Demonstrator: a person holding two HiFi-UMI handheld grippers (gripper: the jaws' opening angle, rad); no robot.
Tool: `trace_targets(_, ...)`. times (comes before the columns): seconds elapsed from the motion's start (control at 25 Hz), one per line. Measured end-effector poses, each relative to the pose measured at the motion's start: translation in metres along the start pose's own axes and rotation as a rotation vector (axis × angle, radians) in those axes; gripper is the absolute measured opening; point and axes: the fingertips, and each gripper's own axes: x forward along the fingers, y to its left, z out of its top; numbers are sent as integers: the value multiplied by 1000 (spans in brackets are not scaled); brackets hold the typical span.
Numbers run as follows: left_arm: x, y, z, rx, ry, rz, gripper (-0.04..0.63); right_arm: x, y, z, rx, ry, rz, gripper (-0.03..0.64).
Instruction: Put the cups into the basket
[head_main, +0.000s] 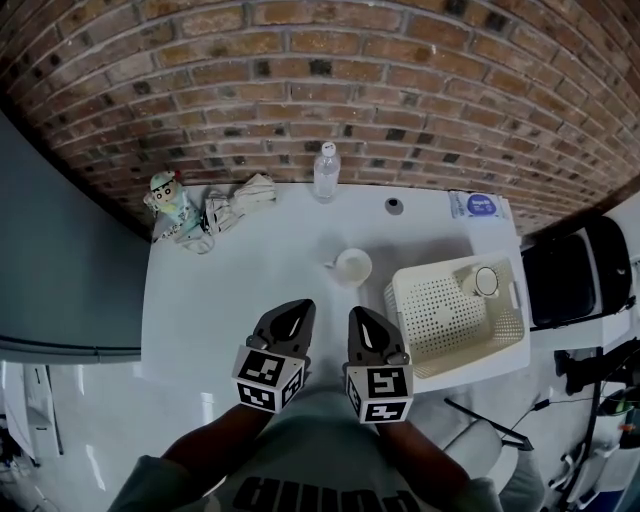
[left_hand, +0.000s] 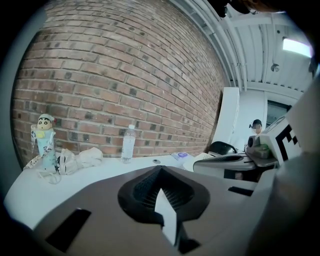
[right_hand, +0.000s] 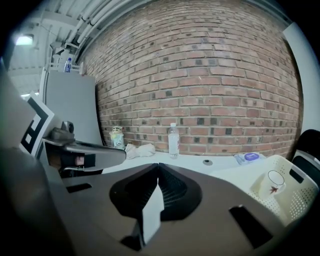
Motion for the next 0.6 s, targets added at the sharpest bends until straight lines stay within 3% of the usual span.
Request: trace_targets(0.6, 1, 3, -6, 7, 12, 17, 3, 8, -8, -14, 21, 38, -41, 17)
